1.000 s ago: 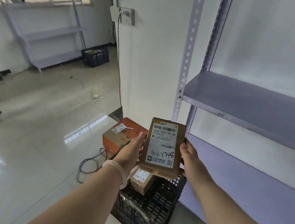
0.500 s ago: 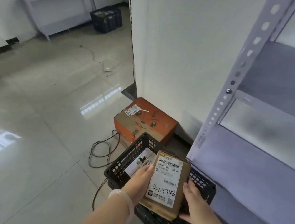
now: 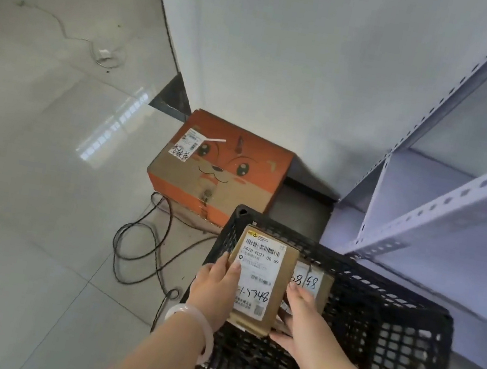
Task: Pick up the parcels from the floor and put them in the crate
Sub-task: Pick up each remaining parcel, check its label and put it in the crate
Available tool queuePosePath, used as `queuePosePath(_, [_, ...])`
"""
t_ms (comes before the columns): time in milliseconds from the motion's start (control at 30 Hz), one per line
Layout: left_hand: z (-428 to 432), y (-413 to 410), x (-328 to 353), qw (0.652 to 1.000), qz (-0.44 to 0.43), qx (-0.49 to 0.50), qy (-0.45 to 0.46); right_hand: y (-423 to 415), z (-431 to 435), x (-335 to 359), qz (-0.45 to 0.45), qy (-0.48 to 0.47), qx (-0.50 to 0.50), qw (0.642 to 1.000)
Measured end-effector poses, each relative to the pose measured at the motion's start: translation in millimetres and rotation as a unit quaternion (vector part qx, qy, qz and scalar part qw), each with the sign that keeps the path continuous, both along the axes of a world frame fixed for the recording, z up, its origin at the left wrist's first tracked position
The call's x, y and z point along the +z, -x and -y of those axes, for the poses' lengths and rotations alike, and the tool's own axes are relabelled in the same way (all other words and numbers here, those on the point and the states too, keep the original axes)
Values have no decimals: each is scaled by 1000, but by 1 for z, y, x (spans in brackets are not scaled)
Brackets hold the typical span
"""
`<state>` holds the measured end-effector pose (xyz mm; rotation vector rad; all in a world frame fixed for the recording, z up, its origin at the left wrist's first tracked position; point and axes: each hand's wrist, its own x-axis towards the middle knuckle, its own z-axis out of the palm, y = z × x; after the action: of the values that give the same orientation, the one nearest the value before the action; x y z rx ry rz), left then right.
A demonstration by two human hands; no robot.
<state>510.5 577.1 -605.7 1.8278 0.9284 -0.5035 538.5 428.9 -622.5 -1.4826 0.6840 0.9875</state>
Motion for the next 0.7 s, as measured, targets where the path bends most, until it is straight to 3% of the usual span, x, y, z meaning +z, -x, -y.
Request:
queuePosePath(167, [-2, -8, -47, 998, -47, -24, 13, -5, -18, -44, 0, 5, -47, 999])
queuePosePath(433, [13, -7, -53, 996, -75, -24, -45, -9, -29, -63, 30, 51, 15, 998])
queuePosePath(600, [17, -10, -51, 996, -16, -39, -82, -7, -26, -71, 64, 66, -7, 996])
queuePosePath(700, [12, -10, -54, 989, -32, -87, -117, -4, -31, -71, 62, 65, 6, 996])
